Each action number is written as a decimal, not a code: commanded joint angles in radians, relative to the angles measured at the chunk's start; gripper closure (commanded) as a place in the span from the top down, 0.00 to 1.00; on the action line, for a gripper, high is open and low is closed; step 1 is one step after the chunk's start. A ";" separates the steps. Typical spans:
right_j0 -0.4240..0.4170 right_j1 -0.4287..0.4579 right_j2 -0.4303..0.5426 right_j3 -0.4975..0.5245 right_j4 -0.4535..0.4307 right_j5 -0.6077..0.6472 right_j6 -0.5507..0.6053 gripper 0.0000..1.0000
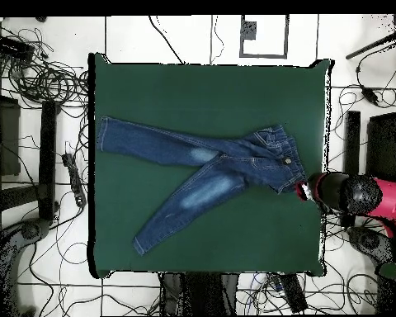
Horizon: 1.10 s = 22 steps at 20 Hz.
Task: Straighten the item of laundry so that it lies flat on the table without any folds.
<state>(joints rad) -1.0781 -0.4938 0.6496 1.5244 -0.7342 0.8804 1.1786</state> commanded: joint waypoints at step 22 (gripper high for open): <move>0.124 0.059 -0.013 -0.109 0.166 -0.077 0.139 0.00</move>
<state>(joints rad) -1.0157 -0.4905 0.6449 1.4496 -0.6321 0.8603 1.1786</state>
